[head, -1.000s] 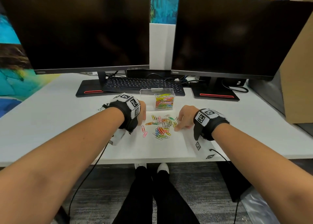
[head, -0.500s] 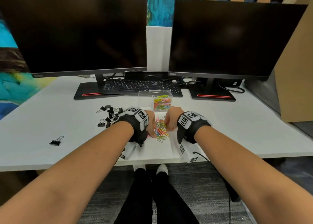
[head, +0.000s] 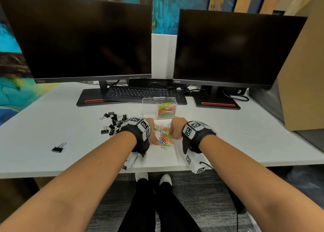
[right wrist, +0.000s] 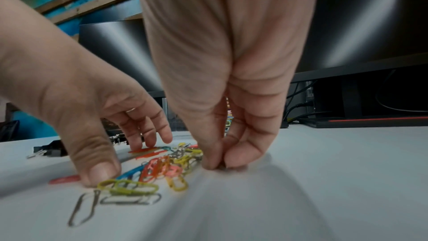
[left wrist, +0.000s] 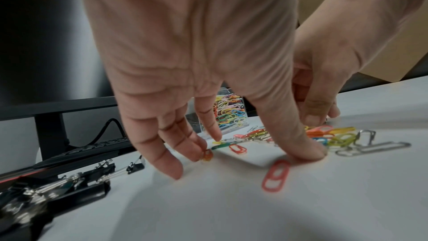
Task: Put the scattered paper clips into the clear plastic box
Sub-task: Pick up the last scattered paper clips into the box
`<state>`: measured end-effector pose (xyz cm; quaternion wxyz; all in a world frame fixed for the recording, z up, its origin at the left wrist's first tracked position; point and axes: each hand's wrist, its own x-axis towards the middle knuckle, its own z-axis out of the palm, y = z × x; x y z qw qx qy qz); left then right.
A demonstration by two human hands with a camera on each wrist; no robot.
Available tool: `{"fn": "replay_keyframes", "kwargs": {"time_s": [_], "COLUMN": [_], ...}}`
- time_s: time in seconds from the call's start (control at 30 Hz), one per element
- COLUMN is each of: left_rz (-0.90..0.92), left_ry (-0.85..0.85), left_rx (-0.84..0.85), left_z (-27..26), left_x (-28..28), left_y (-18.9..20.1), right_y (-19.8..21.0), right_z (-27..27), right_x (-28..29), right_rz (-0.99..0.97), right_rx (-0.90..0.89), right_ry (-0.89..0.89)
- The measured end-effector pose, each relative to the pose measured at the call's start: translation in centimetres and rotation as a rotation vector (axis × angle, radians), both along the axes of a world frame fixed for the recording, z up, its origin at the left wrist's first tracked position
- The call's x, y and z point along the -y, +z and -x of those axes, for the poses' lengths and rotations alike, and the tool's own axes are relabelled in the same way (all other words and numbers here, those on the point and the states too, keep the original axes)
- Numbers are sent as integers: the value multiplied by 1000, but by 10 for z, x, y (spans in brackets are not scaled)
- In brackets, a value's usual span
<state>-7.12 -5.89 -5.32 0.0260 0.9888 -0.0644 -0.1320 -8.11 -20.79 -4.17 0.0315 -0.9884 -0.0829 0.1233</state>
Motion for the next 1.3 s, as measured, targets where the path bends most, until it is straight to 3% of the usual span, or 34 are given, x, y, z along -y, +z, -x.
{"fn": "replay_keyframes", "kwargs": {"time_s": [0.2,0.33,0.57,0.8,0.93,1.07,1.13,1.3], "left_rz": [-86,-139,-193,-205,-226,-210,-221,-247], "left_ry": [-31,-87,-155,-194,-204,-175,-164,-132], "left_rx": [-34,0,6,-13,-20,-7,12,35], "left_z": [0,-22,-21,-18,-20,-24,-25,-22], "left_x": [6,7,7,5,6,5,4,2], "left_y": [9,-9,-4,1,-2,-6,-6,-5], "right_y": [-2,0,21,67,61,50,43,20], "right_z": [-2,-3,-19,-63,-77,-64,-51,-32], "right_x": [5,8,7,7,7,15,15,2], "right_rz": [-18,-38,66,-301,-313,-590,-560,-206], "right_rx": [-10,-10,13,476,364,519,450,133], "right_ry": [47,99,182,56,46,43,112,293]}}
